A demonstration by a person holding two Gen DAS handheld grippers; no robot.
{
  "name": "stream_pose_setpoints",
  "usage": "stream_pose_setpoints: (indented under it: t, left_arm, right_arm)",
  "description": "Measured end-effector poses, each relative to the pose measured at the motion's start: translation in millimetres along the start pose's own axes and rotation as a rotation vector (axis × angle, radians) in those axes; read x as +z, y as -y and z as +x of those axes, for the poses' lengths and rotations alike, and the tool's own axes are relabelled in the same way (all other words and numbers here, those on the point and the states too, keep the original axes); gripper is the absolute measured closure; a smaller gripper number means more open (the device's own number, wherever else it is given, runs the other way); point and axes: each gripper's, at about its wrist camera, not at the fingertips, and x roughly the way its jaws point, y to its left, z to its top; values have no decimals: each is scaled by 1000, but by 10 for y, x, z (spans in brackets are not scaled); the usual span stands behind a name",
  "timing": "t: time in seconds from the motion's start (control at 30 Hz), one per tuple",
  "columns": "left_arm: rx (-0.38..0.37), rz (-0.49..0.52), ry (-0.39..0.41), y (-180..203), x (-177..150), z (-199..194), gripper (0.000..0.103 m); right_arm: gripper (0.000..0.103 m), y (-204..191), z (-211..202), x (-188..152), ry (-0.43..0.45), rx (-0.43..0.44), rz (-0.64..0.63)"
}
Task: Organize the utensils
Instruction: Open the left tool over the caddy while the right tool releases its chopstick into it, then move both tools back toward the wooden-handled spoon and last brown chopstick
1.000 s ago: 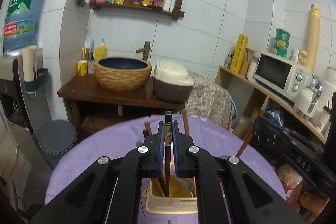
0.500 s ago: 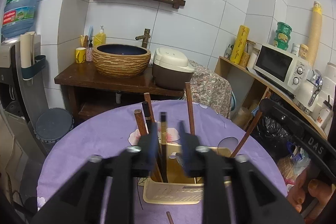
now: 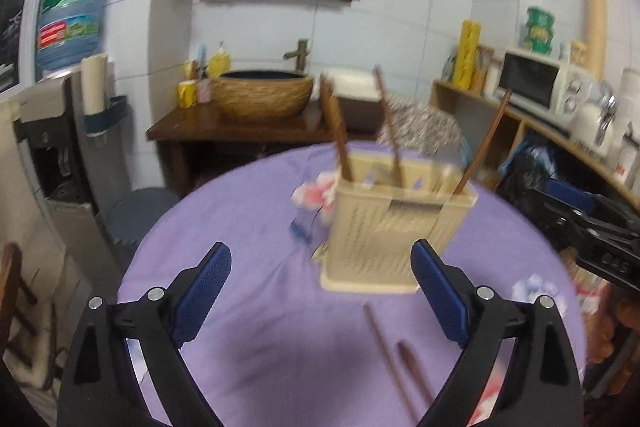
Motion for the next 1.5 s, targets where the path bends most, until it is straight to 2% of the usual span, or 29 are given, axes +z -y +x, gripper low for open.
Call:
stream_pose_setpoints:
  t: [0.17,0.37,0.53,0.67,0.77,0.83,1.03,1.27,1.3,1.33,1.4,1.5]
  left_arm:
    - [41,-36,-125,-172,-512,94,12]
    - [87,-56,-188,-329,-835,96,13]
    - [107,-57,-183,-337,-901,33,13]
    - [91,-65,-191,-316,-947,36,13]
    - [90,-56,-200,-264,-980,53,13]
    - [86,-52,-210,-223,-998,77,13]
    - [51,-18,-243,-40,-1045,161,13]
    - [-7,14,-283,189,-1075,266,13]
    - [-13,16,-288,235,-1071,294,14]
    - [-26,24,-298,288,-1067,328,16]
    - [-41,43,-312,391,-1053,396,21]
    - [-56,62,-337,533,-1037,498,29]
  right_arm:
    - [34,-266,189,-701,-210,17,-49]
    - [54,-386,390,-1265,-365,67,-1]
    - [63,-469,451,-1469,-423,72,0]
    - [70,-526,512,-1565,-439,62,-3]
    - [79,-583,524,-1562,-436,43,-26]
    - [90,-588,530,-1529,-437,48,-31]
    - [92,-376,419,-1547,-433,1,-43]
    - [90,155,251,-1618,-424,-62,56]
    - [84,183,242,-1621,-422,-49,66]
    - [69,203,235,-1622,-419,-37,79]
    - [55,213,221,-1610,-403,-40,89]
    - [55,219,206,-1577,-386,-44,96]
